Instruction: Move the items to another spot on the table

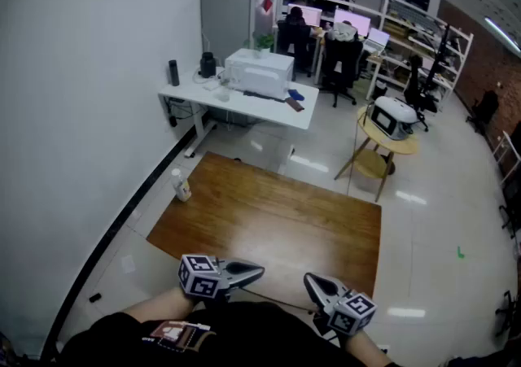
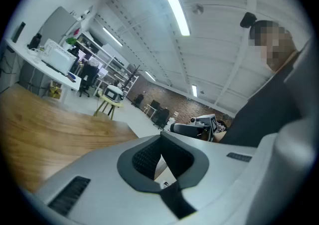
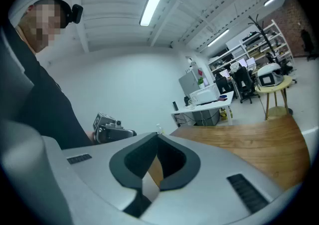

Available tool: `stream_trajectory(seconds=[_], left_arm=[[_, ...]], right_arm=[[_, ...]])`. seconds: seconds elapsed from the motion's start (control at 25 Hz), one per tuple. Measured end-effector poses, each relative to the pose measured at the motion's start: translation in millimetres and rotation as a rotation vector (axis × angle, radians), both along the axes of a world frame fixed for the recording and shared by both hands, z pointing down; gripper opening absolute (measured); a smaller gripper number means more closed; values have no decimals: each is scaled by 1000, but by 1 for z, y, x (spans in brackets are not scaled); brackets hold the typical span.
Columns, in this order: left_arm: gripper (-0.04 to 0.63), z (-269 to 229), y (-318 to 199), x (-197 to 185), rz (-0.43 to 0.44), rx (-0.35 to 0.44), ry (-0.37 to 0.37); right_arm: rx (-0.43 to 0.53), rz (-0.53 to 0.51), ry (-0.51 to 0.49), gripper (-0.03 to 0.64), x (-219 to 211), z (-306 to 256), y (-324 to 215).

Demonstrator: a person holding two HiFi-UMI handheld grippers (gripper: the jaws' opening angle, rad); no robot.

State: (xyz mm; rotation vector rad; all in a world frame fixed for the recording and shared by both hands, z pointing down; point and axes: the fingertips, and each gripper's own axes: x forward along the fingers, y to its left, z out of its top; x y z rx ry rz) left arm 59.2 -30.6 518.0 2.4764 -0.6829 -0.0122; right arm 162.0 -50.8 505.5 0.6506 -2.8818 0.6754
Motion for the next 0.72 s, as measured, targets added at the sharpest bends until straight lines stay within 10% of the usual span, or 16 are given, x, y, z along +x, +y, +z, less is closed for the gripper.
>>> stream_trajectory(seconds=[0.2, 0.52, 0.72], left_arm=[[-9, 6, -36, -71, -67, 23, 9], [-9, 36, -78, -285, -217, 12, -71], [-9, 61, -108, -392, -332, -16, -150]], right_arm=[[-2, 15, 18, 4, -47, 13, -37], [38, 30, 131, 23, -217, 30, -103], [76, -75, 190, 165, -328, 44, -144]])
